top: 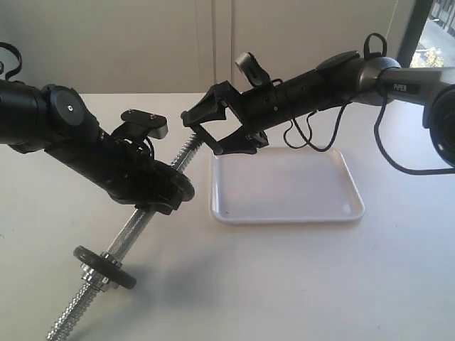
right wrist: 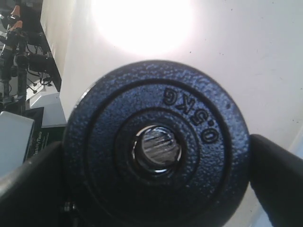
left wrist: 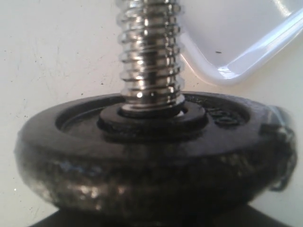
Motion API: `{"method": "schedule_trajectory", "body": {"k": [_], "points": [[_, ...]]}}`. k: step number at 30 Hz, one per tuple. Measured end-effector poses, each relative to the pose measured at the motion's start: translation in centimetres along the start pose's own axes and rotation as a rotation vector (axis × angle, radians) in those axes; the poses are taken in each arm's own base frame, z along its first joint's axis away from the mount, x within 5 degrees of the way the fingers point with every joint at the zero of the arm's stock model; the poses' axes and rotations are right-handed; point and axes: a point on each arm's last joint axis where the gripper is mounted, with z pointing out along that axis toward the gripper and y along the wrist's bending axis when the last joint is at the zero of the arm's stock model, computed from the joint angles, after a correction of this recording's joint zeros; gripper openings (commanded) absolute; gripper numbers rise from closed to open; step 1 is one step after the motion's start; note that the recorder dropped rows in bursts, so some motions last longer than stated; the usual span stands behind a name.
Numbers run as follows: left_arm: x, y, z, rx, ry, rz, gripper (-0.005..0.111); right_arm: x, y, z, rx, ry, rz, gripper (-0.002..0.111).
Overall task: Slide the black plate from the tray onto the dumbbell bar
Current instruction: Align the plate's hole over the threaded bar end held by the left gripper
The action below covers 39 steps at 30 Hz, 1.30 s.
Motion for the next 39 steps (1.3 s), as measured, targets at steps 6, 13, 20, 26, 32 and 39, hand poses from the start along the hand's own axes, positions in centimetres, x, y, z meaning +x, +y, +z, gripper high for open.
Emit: {"method": "schedule_trajectory", "body": {"k": [6,13,20,26,32,39], "points": [[0.0,0.0,0.0,-0.001,-0.001,0.0,0.0,0.0,0.0,0.1,0.001,0.0,-0.002,0.0],[0.0,0.0,0.0,-0.002,-0.003,-0.002,0.0,0.0,0.0,0.1,0.015,0.002,-0.01,0.0],[0.0,0.0,0.0,-0.004,-0.005,-0.002,0.0,0.0,0.5,0.3,0.04,0.003,-0.033,0.0],[-0.1,0.2,0.0,-0.009,-0.011,-0.015,0.0,-0.1,0.9,1.1,0.06,-0.018,-0.046,0.0],[-0.1,0.2,0.0,-0.017,-0.016,-0.011,0.0,0.0,1.1,1.0,0.089,-0.004,-0.045,0.0],[-0.1,0.2,0.0,-0.023,-0.015,0.003,0.0,-0.1,1.8,0.6,0.117,0.002,-0.058,0.0]]}}
